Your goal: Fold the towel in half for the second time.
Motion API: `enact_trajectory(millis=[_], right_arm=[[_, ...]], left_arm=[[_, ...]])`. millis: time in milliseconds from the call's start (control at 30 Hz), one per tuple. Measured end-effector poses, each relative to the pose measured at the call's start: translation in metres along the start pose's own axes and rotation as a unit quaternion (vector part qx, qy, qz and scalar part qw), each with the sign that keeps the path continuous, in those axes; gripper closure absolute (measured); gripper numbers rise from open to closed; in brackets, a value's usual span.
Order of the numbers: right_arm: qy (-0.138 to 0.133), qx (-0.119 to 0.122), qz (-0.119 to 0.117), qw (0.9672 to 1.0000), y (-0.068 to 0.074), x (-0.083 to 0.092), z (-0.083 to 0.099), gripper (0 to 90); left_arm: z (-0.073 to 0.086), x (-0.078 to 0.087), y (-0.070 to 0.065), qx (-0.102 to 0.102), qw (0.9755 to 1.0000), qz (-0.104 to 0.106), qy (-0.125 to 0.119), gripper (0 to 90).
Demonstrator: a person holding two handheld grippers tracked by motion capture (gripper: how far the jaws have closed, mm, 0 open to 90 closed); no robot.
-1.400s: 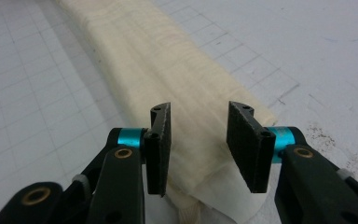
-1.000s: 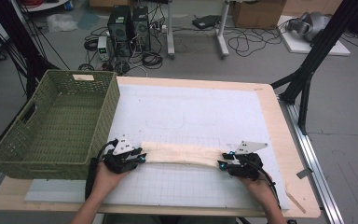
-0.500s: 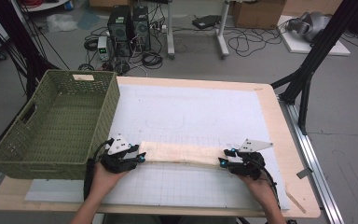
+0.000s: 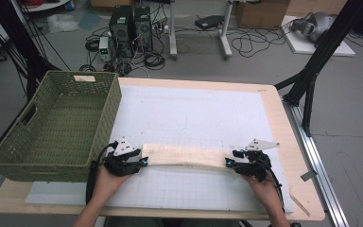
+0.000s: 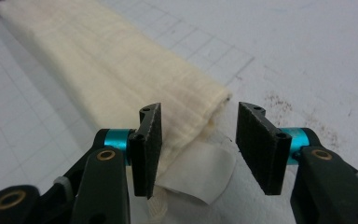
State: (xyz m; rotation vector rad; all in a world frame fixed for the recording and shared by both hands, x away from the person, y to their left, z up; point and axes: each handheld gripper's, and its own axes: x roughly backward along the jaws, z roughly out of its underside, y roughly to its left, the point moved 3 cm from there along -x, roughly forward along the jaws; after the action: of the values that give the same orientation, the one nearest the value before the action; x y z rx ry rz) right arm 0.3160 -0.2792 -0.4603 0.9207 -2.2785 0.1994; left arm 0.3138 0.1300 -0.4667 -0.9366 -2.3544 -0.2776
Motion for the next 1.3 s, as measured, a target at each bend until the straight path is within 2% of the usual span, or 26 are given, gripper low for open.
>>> enact_trajectory(millis=[167,367,433,533,600,733,800,1033,1233,1300], right_arm=[[0.018,-0.011,-0.007,0.9998,0.0,-0.006,0.003,51.2],[0.023,-0.021,-0.032,0.999,0.006,-0.01,0.003,65.4],[0.023,-0.023,-0.046,0.9984,0.007,-0.01,0.003,73.5],[0.024,-0.014,-0.057,0.998,0.009,-0.01,0.003,79.9],[0.025,-0.01,-0.063,0.9976,0.008,-0.01,0.002,80.6],[0.032,-0.003,-0.068,0.9972,0.004,-0.011,-0.002,81.4],[0.029,0.009,-0.067,0.9973,0.004,-0.013,-0.005,81.4],[0.034,0.04,-0.071,0.9961,0.008,-0.024,-0.019,81.7],[0.033,0.049,-0.083,0.9948,0.013,-0.035,-0.029,81.3],[0.038,0.053,-0.081,0.9946,0.015,-0.039,-0.029,78.6]], left_arm=[[0.001,-0.001,0.002,0.013,0.9998,0.017,0.002,55.1],[0.002,-0.002,0.0,0.013,0.999,0.044,0.003,73.3],[0.002,-0.002,-0.001,0.014,0.9988,0.048,0.001,78.2],[0.002,0.0,-0.004,0.022,0.9991,0.037,-0.005,82.1],[0.002,0.001,-0.007,0.026,0.9993,0.026,-0.009,83.3],[0.004,0.014,-0.013,0.021,0.9997,0.003,-0.013,83.8],[0.005,0.021,-0.016,0.019,0.9997,-0.006,-0.018,83.9],[0.017,0.041,-0.023,0.02,0.9996,-0.019,-0.006,83.8],[0.03,0.06,-0.029,0.03,0.9994,-0.018,-0.005,83.7],[0.034,0.062,-0.032,0.023,0.9997,-0.011,-0.001,83.2]])
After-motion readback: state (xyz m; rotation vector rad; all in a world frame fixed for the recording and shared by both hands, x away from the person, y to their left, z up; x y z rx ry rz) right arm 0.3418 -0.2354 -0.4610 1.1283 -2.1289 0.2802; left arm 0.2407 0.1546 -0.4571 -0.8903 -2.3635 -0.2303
